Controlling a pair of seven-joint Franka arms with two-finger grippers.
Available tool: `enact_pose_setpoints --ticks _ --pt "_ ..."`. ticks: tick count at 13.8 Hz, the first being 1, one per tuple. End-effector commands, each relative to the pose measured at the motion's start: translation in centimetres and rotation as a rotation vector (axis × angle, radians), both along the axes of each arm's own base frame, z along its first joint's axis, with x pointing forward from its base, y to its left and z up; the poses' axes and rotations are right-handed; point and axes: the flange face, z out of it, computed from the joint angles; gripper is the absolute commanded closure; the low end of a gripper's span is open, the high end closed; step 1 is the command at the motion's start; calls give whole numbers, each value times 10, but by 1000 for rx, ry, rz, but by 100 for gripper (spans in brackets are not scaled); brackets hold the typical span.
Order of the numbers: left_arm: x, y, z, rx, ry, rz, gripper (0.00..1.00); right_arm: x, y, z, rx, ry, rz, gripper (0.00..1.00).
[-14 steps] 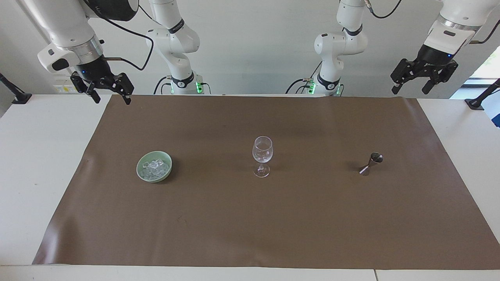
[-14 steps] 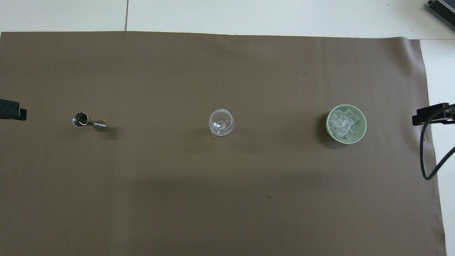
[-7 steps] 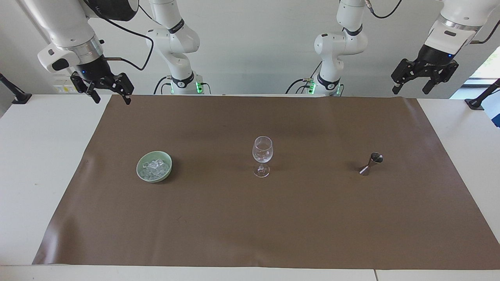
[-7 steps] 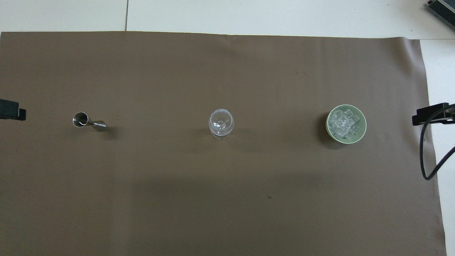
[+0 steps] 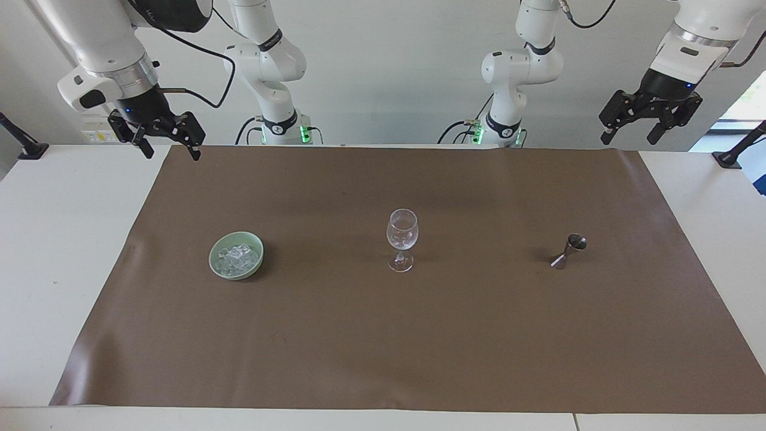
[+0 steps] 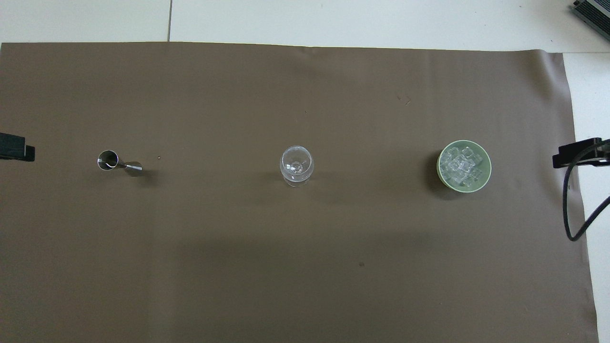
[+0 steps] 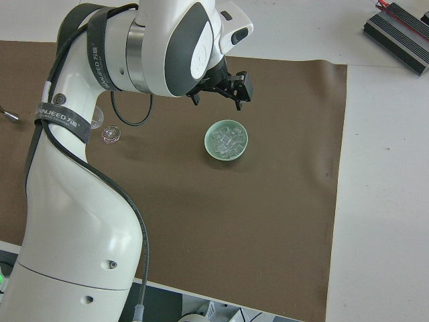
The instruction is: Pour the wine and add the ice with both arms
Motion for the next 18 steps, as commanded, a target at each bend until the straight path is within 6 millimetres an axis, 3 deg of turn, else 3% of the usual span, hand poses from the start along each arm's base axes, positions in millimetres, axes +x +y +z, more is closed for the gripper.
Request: enact_pose_setpoints --ticks 1,11,18 --pt "1 2 3 -6 3 7 0 -3 1 3 7 -3 -13 0" --pt "1 2 3 -6 3 7 0 -3 1 3 9 -3 -13 0" --pt "2 -20 2 -4 -7 -35 0 -3 1 3 7 -3 -13 0"
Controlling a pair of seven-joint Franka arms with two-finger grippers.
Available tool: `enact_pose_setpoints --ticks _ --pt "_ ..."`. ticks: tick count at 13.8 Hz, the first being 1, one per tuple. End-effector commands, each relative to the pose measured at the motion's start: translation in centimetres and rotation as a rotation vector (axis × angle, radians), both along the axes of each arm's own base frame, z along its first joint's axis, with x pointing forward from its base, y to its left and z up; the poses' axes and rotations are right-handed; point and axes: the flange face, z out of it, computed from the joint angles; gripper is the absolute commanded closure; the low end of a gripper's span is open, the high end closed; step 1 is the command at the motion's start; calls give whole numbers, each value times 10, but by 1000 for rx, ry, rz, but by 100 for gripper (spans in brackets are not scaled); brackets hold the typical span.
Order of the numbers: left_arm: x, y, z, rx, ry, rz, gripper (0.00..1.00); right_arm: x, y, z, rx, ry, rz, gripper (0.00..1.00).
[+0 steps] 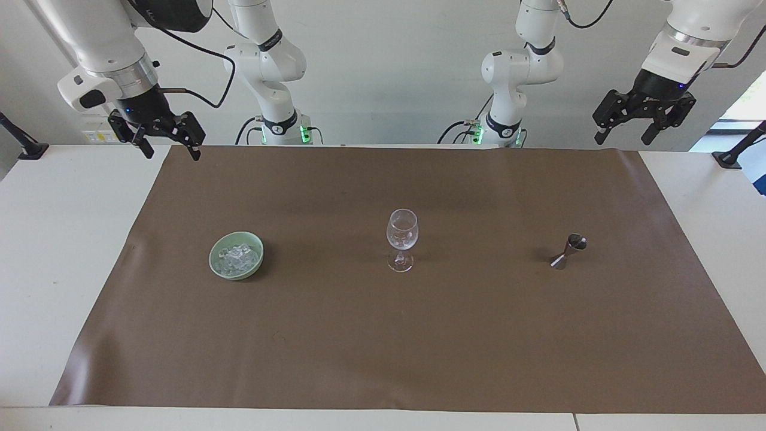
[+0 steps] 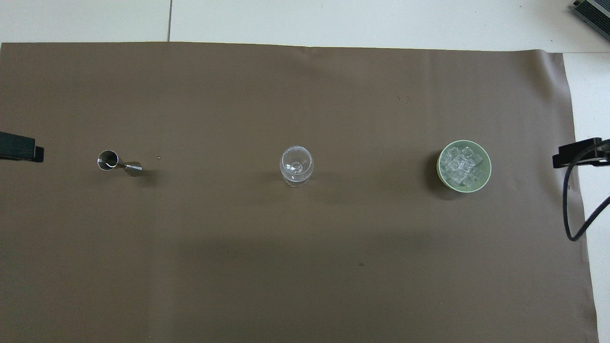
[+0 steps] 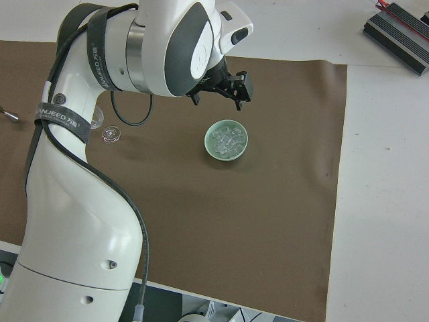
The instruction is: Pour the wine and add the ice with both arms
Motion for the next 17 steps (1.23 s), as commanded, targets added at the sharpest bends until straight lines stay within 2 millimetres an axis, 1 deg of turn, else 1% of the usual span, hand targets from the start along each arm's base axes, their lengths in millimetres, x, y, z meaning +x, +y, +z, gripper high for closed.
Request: enact_pose_setpoints --ticks 1,2,3,6,8,9,11,12,14,15,17 --pt "3 -3 2 -8 -9 -4 0 -3 1 3 7 -3 -13 0" --pt "8 -4 -3 -7 3 -9 0 -3 1 3 7 -3 -13 0" --pt "12 -2 -2 -9 0 -9 0 -3 1 3 7 -3 -13 0" --pt "48 20 2 -14 18 31 0 -3 1 3 7 -3 -13 0" --pt "73 25 -11 -8 32 43 0 -3 1 3 7 -3 -13 0" --pt "82 29 -19 -8 38 49 0 -3 1 3 7 -3 -13 0" --pt "104 43 -44 -2 68 82 0 -3 1 3 9 -3 -13 0" --pt "110 55 -52 -11 73 109 0 -3 1 3 9 -3 -13 0" --pt "122 91 -77 -87 96 186 0 -3 1 3 9 -3 -13 0" --pt "127 98 -81 -125 76 208 0 -3 1 3 7 -3 -13 0" --pt "140 100 -107 -146 96 228 0 -3 1 3 7 -3 -13 0"
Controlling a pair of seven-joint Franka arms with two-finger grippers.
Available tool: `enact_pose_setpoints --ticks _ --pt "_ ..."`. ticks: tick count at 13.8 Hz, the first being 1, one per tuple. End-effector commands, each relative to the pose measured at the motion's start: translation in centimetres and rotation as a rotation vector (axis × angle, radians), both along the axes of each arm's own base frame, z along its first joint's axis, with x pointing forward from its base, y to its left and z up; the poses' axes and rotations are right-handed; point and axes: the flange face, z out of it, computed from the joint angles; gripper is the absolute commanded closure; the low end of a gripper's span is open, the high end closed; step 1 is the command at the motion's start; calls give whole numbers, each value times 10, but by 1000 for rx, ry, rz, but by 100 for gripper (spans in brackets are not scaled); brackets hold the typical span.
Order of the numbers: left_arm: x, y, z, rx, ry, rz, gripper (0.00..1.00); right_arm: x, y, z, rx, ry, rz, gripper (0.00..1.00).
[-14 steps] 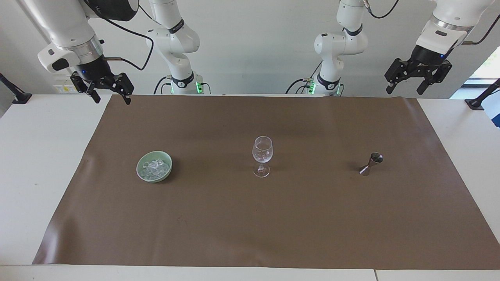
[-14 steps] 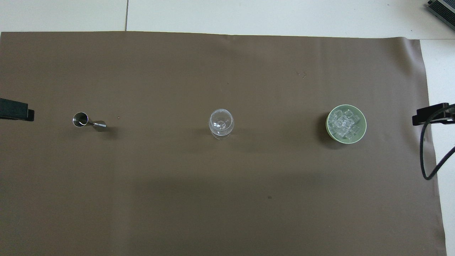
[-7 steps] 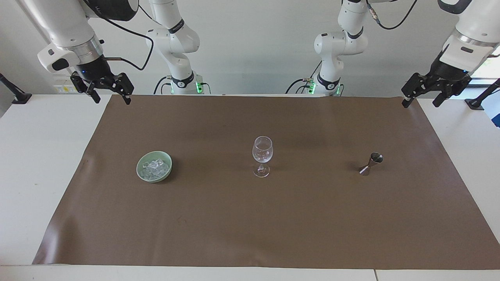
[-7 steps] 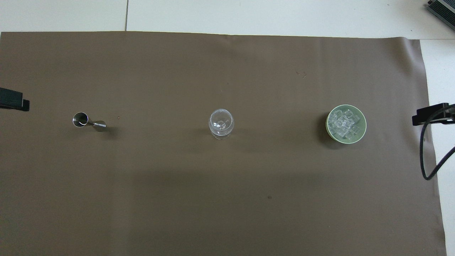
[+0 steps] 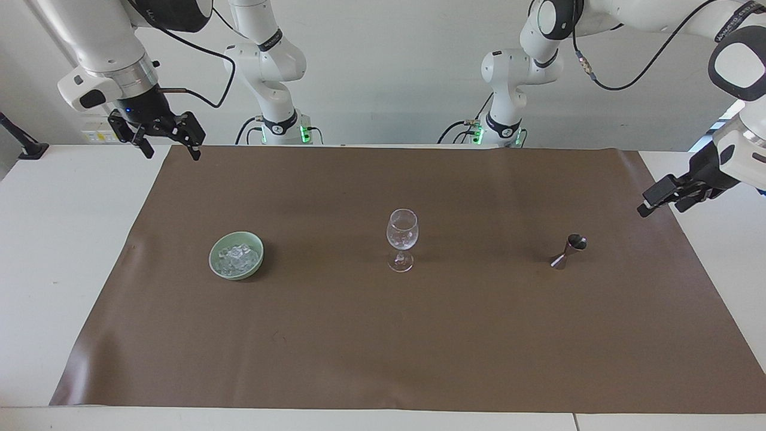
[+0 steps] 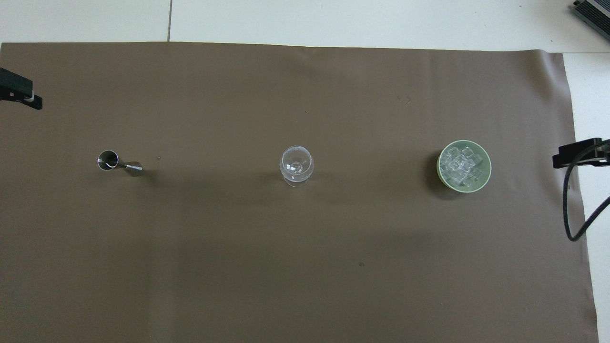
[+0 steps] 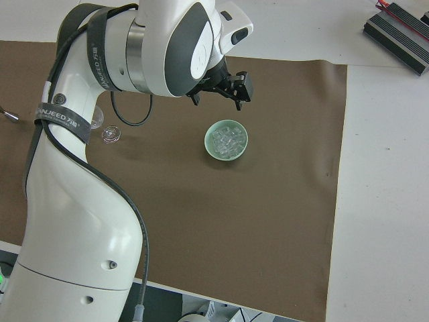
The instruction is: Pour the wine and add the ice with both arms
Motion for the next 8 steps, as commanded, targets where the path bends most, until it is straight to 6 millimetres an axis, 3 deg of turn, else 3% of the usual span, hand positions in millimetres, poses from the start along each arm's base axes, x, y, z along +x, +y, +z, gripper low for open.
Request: enact_pose_setpoints --ticks 1,8 --pt "16 -5 -20 -34 10 61 0 -3 1 3 7 -3 -13 0" --pt "5 45 -100 -217 178 521 0 -3 2 3 9 -3 -12 0"
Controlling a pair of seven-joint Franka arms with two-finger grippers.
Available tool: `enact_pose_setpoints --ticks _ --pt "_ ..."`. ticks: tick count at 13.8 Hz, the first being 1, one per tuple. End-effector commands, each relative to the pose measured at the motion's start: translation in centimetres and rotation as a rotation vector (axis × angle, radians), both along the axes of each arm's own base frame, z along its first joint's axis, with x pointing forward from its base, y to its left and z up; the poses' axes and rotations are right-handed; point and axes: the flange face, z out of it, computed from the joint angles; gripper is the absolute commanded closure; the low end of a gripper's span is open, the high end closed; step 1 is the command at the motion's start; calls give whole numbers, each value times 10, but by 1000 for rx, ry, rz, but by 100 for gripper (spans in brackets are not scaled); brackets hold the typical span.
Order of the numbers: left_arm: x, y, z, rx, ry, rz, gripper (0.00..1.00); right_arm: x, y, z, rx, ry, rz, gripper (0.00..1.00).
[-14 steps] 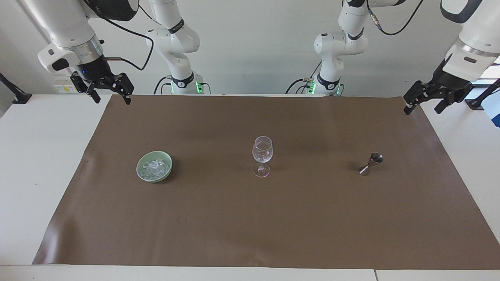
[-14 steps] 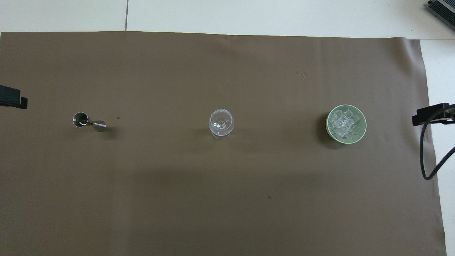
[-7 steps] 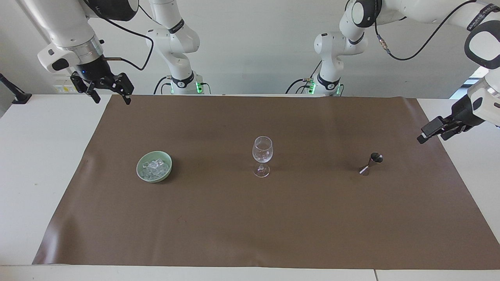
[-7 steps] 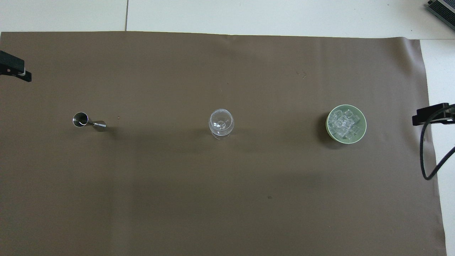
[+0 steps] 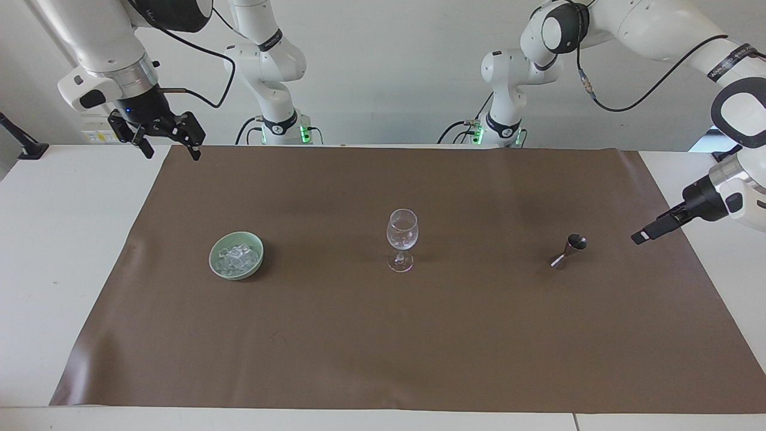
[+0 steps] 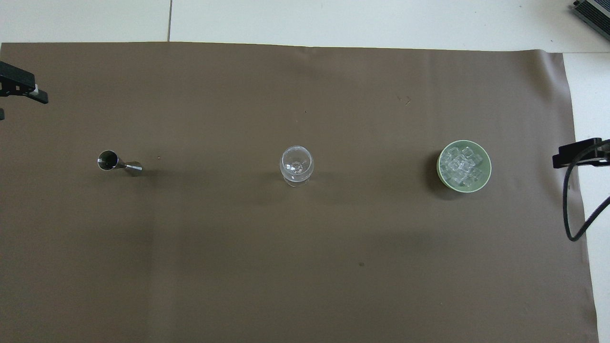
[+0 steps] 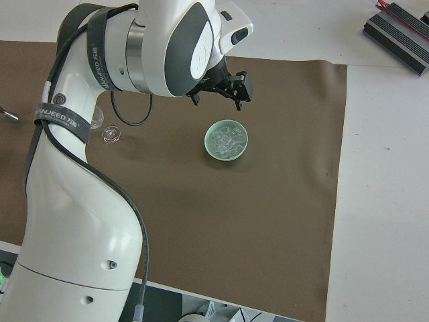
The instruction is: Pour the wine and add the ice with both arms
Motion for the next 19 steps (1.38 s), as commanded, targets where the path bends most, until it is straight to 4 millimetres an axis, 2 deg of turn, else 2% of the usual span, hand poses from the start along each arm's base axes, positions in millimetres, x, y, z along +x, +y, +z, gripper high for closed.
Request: enact_pose_setpoints --ticks 1,3,4,5,6,7,8,9,10,12,14,16,19 --pt "-9 14 -30 -91 53 187 0 -3 2 3 7 -3 -12 0" --pt "-14 22 -49 -139 108 299 0 -3 2 3 7 -3 -12 0" --pt "-20 34 -58 -170 134 378 0 -3 0 3 2 -7 -16 0" --pt "-26 47 -63 -199 165 472 0 -3 -6 3 4 -8 -28 0" --pt "-32 51 -75 -229 196 509 0 -4 -14 3 7 -8 -42 0" --pt "-38 53 -87 -260 220 536 0 -4 -14 3 8 -8 -39 0" --pt "-43 63 -94 -275 236 600 0 -4 -11 3 10 -6 -33 0" --pt "-46 66 -102 -288 263 670 0 -4 -3 0 10 -6 -12 0" --pt "-49 64 -106 -308 281 694 0 -4 -3 -1 12 -3 -18 0" --pt "-59 65 -127 -391 323 741 0 0 1 0 10 -23 -13 0" --pt "-71 71 -146 -453 360 791 0 0 -3 0 10 -27 -16 0" --pt "-86 70 -176 -538 411 853 0 -2 -3 -2 11 -12 -17 0" --pt "-101 72 -202 -644 458 930 0 -2 -5 -1 11 -15 -22 0"
